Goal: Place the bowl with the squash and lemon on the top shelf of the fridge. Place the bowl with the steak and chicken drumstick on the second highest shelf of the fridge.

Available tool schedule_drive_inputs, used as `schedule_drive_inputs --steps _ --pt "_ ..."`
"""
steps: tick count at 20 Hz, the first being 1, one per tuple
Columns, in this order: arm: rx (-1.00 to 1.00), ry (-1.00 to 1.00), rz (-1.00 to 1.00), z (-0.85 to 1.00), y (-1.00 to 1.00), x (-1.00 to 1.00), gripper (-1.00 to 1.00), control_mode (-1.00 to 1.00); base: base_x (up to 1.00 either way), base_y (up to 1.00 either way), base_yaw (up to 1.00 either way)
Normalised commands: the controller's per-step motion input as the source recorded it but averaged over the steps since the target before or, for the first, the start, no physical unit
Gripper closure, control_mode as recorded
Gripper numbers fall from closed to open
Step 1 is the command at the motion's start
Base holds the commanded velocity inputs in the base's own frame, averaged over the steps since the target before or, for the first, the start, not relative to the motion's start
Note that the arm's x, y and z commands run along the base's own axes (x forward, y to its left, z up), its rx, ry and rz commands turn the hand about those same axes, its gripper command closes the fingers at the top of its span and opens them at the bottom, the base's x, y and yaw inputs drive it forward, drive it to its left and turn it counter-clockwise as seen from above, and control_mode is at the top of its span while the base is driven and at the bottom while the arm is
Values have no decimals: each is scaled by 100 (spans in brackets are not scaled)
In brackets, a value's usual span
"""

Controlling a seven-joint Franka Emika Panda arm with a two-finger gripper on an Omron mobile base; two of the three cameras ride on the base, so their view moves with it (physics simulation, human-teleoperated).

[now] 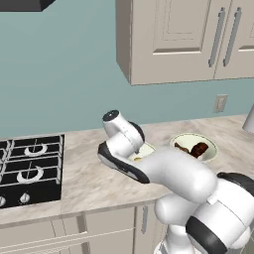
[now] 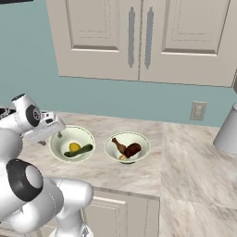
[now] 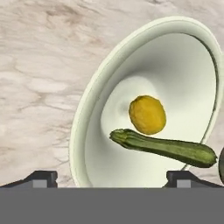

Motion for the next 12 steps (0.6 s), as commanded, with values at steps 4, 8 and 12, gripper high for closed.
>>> schedule_drive_inputs --steps 4,8,12 --pt "0 -26 7 -37 0 16 -100 -100 0 0 0" --pt "0 -19 6 -42 0 22 -100 -100 0 0 0" --pt "0 -9 2 -42 4 42 -100 -100 0 0 0"
